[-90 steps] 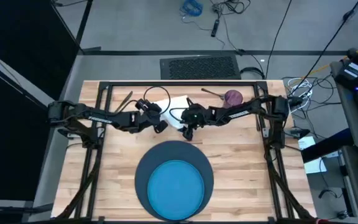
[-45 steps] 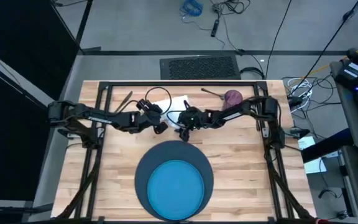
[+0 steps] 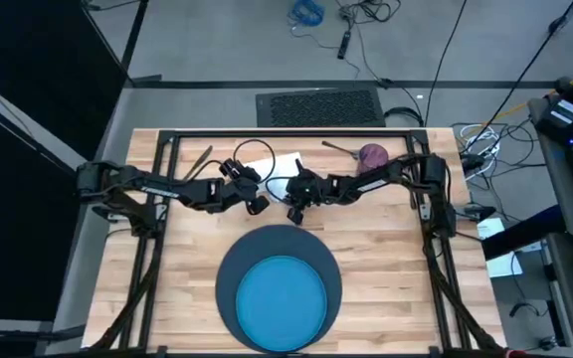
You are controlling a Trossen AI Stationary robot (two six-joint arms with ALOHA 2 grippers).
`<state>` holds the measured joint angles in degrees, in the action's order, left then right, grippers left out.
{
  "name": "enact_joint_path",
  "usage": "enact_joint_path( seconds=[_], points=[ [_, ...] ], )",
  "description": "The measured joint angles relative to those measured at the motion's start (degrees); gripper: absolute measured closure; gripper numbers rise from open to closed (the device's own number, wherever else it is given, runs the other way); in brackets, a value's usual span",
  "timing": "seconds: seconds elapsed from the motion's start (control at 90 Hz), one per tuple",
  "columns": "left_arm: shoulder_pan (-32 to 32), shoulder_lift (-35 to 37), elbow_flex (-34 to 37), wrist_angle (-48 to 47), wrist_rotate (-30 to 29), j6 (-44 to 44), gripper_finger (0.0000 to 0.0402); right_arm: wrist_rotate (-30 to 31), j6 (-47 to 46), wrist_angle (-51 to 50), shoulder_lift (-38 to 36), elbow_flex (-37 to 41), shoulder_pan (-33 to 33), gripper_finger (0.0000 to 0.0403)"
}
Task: Set table place
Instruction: Fold the white napkin
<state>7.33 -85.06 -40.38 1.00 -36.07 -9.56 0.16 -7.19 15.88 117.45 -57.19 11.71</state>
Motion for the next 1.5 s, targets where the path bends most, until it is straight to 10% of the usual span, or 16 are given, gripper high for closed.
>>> enact_joint_path(
  seconds=[0.256,0.567,1.044,1.5],
  points=[
    [-0.01,0.00,0.00,0.01,0.00,-0.11,0.0402,0.11,2.90,-1.03,-0.02,0.01,-0.57,0.0295],
    [-0.01,0.00,0.00,0.32,-0.02,-0.11,0.0402,2.48,6.14,-4.32,-0.68,-0.55,-0.64,0.0398],
    [-0.40,0.00,0.00,0.25,0.17,1.01,0.0402,6.04,15.39,-41.88,-6.71,-15.85,-1.33,0.0403],
    [-3.55,1.78,-0.33,1.34,1.83,0.94,0.0402,12.11,15.99,-49.38,-12.13,-18.40,-1.31,0.0403]
  ],
)
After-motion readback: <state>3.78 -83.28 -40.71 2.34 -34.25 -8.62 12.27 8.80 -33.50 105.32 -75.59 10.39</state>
